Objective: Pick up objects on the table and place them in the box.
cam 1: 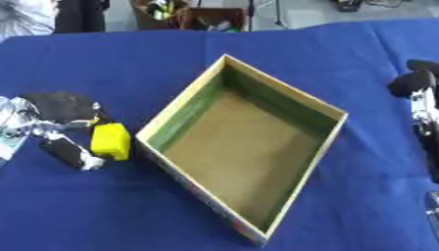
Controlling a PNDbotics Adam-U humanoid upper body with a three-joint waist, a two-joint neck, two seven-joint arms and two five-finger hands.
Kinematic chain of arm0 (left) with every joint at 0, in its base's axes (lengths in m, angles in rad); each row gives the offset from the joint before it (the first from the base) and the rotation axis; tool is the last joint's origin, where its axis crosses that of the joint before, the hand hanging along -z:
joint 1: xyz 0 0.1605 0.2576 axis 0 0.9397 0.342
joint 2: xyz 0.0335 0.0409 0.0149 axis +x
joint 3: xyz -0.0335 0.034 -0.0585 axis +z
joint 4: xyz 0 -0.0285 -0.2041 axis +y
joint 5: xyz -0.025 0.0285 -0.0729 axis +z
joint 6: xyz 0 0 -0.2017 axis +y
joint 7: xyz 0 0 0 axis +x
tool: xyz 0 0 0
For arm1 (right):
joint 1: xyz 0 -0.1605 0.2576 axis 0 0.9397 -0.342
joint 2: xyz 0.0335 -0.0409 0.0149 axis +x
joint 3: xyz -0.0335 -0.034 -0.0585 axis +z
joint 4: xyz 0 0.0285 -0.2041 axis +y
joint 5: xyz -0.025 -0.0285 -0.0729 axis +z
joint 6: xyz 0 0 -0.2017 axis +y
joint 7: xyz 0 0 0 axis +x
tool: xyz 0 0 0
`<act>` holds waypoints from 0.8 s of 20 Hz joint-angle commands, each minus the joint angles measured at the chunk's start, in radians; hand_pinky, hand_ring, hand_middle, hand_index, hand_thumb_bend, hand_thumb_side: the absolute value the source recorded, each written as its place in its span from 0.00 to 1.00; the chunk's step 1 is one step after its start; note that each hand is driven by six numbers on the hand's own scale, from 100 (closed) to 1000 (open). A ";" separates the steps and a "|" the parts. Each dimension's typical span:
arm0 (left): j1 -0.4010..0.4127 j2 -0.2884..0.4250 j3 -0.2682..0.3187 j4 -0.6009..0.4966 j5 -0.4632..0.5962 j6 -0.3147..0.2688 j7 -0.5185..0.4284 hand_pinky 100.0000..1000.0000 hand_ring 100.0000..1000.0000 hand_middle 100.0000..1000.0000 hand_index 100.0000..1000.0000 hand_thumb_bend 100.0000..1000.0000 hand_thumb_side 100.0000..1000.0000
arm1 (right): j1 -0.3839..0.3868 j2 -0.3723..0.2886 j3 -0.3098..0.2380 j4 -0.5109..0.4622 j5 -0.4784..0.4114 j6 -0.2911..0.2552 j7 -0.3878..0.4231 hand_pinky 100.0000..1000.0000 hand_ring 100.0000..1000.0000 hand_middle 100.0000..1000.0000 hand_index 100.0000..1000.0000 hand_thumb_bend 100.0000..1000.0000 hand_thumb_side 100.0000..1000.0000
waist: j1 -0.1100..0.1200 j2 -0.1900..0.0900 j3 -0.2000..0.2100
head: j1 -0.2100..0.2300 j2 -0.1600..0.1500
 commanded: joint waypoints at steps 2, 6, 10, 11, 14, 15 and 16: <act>-0.020 0.025 0.029 -0.021 -0.002 0.021 0.049 0.09 0.31 0.34 0.56 0.00 0.46 | -0.006 -0.007 -0.002 -0.010 0.002 0.001 0.001 0.67 0.60 0.52 0.72 0.00 0.54 | -0.002 -0.028 0.004 | -0.002 -0.006; -0.024 0.032 0.040 -0.039 0.023 0.051 0.070 0.01 0.25 0.29 0.51 0.00 0.44 | -0.003 -0.009 -0.003 -0.010 0.001 0.001 0.001 0.67 0.60 0.52 0.72 0.00 0.53 | -0.001 -0.032 0.007 | -0.003 -0.004; -0.030 0.038 0.059 -0.070 0.072 0.080 0.059 0.00 0.21 0.26 0.48 0.00 0.39 | 0.001 -0.010 -0.003 -0.010 0.000 0.002 0.001 0.67 0.60 0.52 0.72 0.00 0.54 | 0.001 -0.038 0.010 | -0.007 0.000; -0.032 0.041 0.066 -0.082 0.086 0.087 0.057 0.00 0.21 0.25 0.47 0.00 0.38 | 0.002 -0.011 -0.004 -0.010 0.000 0.002 0.001 0.67 0.60 0.52 0.72 0.00 0.54 | 0.001 -0.039 0.011 | -0.008 0.001; -0.039 0.046 0.087 -0.124 0.127 0.108 0.049 0.00 0.18 0.23 0.45 0.00 0.30 | 0.005 -0.012 -0.005 -0.010 0.000 0.003 0.000 0.67 0.60 0.52 0.72 0.00 0.53 | 0.003 -0.044 0.013 | -0.011 0.004; -0.043 0.047 0.094 -0.140 0.137 0.116 0.048 0.00 0.18 0.23 0.44 0.00 0.27 | 0.006 -0.013 -0.005 -0.010 0.000 0.003 0.000 0.67 0.60 0.52 0.72 0.00 0.53 | 0.003 -0.045 0.013 | -0.011 0.005; -0.047 0.050 0.101 -0.156 0.146 0.124 0.048 0.00 0.18 0.23 0.44 0.00 0.27 | 0.008 -0.014 -0.005 -0.010 0.000 0.003 0.000 0.67 0.60 0.52 0.72 0.00 0.53 | 0.004 -0.046 0.014 | -0.012 0.006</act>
